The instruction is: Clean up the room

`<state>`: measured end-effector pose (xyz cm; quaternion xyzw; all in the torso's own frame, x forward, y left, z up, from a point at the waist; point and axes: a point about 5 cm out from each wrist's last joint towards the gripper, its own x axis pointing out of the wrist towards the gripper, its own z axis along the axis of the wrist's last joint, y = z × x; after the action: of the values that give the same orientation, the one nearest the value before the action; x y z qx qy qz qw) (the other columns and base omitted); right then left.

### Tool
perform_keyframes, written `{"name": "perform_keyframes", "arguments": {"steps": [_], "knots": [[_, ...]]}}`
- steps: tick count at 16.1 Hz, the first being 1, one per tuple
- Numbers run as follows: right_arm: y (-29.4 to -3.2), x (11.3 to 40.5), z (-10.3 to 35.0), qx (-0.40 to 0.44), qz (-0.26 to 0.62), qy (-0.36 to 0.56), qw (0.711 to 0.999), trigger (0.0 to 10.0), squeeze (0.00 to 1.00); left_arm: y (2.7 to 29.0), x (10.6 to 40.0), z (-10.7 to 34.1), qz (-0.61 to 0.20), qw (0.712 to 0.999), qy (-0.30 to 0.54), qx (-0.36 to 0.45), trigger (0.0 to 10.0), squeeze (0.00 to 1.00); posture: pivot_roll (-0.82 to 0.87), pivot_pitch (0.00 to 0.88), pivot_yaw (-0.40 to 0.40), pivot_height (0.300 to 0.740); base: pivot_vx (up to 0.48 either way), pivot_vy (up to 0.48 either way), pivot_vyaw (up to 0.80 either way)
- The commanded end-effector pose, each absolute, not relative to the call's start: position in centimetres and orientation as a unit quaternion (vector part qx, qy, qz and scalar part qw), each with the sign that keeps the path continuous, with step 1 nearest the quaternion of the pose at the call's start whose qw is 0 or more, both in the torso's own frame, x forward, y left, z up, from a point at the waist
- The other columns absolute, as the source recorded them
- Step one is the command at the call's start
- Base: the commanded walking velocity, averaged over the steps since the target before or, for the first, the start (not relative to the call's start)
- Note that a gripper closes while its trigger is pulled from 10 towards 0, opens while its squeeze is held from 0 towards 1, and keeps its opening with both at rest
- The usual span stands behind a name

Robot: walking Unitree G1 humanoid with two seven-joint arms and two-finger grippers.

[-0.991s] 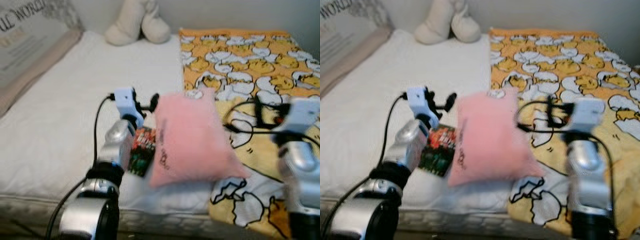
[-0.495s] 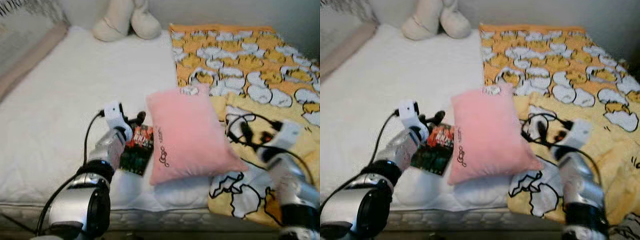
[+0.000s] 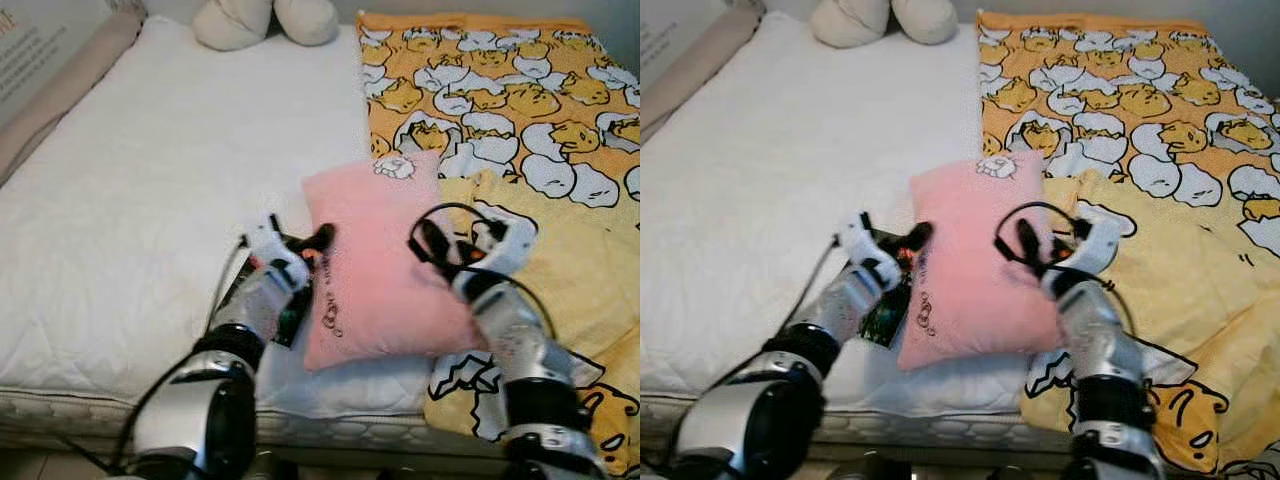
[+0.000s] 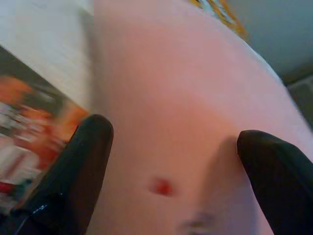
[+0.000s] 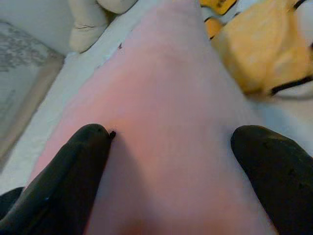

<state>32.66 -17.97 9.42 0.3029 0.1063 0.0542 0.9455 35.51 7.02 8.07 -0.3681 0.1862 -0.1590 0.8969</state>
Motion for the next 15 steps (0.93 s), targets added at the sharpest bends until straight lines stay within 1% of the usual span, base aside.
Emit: {"name": "perform_keyframes", "arguments": {"steps": [1,3,5,6,7,9,10,11,15], "knots": [[-17.4,32.4,8.9,0.32,0.052,0.12,0.938,10.0,0.0,6.3,34.9,7.5,-0.175,0.884,0.202,-0.383,10.0,0.0,-0.05,0.13,0.036,0.74,0.0,0.0,0.0],[-16.4,31.7,7.8,0.332,0.055,0.139,0.931,10.0,0.0,4.3,33.7,6.4,-0.198,0.868,0.238,-0.389,10.0,0.0,-0.05,0.135,0.038,0.74,0.0,0.0,0.0],[-16.4,30.9,6.9,0.341,0.042,0.154,0.927,10.0,0.0,3.0,32.7,5.5,-0.209,0.847,0.273,-0.405,10.0,0.0,-0.05,0.139,0.042,0.74,0.0,0.0,0.0],[-16.4,30.9,6.9,0.341,0.042,0.154,0.927,10.0,0.0,3.0,32.7,5.5,-0.209,0.847,0.273,-0.405,10.0,0.0,-0.05,0.139,0.042,0.74,0.0,0.0,0.0],[-16.6,30.4,6.3,0.347,0.031,0.162,0.923,10.0,0.0,2.4,31.9,4.7,-0.216,0.84,0.295,-0.4,10.0,0.0,-0.05,0.14,0.043,0.74,0.0,0.0,0.0],[-16.8,29.8,5.8,0.347,0.024,0.169,0.922,10.0,0.0,2.4,31.3,4.0,-0.218,0.844,0.307,-0.382,10.0,0.0,-0.06,0.139,0.04,0.74,0.0,0.0,0.0],[-17.1,29.5,5.7,0.343,0.017,0.17,0.923,10.0,0.0,2.9,31.3,3.7,-0.212,0.864,0.291,-0.352,4.3,0.0,-0.05,0.137,0.036,0.74,0.0,0.0,0.0],[-18.0,29.4,5.2,0.318,-0.014,0.177,0.932,0.0,0.0,3.4,31.2,3.3,-0.205,0.873,0.292,-0.332,0.0,0.0,-0.06,0.136,0.033,0.74,0.0,0.0,0.0],[-17.8,29.3,5.4,0.287,-0.012,0.18,0.941,0.0,0.0,4.1,31.6,3.5,-0.199,0.873,0.277,-0.348,0.0,0.0,-0.06,0.12,0.016,0.74,0.0,0.0,0.0]]}}
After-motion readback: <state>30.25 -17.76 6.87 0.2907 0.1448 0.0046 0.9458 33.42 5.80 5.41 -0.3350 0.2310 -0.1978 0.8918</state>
